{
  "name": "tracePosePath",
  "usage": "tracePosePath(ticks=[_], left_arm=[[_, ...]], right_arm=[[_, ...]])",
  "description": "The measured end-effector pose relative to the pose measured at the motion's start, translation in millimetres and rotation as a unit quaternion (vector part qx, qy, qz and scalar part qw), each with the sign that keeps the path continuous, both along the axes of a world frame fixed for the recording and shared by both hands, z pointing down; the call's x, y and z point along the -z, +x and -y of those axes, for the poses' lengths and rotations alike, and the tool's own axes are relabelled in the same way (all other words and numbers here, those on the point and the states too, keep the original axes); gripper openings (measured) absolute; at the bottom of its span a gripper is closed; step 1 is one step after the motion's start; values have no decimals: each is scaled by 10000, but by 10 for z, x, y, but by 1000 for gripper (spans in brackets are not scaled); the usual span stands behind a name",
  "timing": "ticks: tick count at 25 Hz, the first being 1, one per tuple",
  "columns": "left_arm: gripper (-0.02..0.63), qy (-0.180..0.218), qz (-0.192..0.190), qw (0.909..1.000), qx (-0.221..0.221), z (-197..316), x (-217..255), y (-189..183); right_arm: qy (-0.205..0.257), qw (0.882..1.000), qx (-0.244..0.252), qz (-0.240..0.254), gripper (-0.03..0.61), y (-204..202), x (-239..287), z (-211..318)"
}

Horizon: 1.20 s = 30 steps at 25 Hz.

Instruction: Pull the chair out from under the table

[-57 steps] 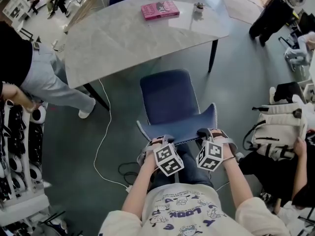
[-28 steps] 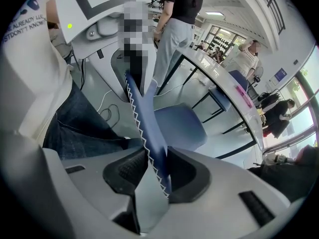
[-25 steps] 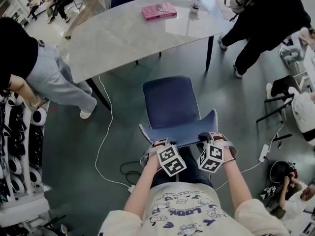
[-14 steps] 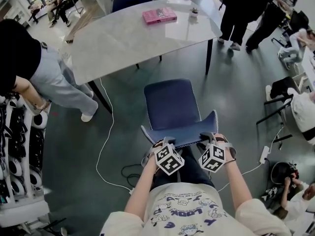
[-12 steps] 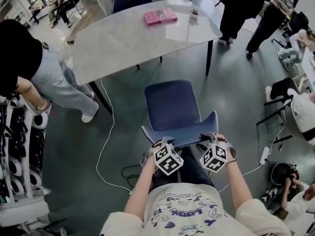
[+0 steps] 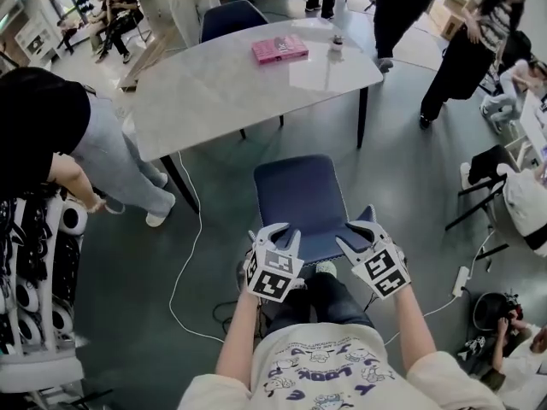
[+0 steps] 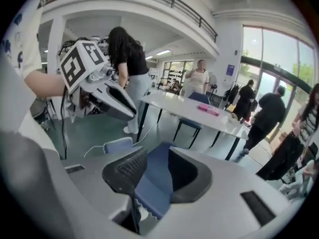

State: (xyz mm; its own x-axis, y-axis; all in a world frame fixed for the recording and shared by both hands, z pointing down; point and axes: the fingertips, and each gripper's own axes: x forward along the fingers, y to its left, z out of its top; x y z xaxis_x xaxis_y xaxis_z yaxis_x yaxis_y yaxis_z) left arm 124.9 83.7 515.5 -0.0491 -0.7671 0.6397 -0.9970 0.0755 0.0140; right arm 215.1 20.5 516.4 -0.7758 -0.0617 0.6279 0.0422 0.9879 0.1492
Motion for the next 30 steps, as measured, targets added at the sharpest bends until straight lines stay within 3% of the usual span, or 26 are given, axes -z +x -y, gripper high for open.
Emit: tracePosePath(ticks=[2, 5, 11, 19, 30], left_arm=[[53, 475, -98, 9973, 558, 25, 260, -198], [32, 1207, -175, 9851, 1211, 28, 678, -447], [23, 2117, 48, 9583, 1916, 14, 1437, -709], [20, 2536, 543, 9347, 2431, -128, 1977, -592], [18, 2538, 788, 9282, 2603, -314, 2126, -262]], right_arm=[[35, 9981, -336, 522, 135, -147, 284, 149], [-31, 9895, -859, 1158, 107, -285, 655, 356], [-51, 9617, -1609, 2217, 26, -338, 1391, 684], [220, 9306, -2184, 2928, 5, -71, 1949, 836], [236, 9216, -2140, 3229, 5, 203, 2161, 685]])
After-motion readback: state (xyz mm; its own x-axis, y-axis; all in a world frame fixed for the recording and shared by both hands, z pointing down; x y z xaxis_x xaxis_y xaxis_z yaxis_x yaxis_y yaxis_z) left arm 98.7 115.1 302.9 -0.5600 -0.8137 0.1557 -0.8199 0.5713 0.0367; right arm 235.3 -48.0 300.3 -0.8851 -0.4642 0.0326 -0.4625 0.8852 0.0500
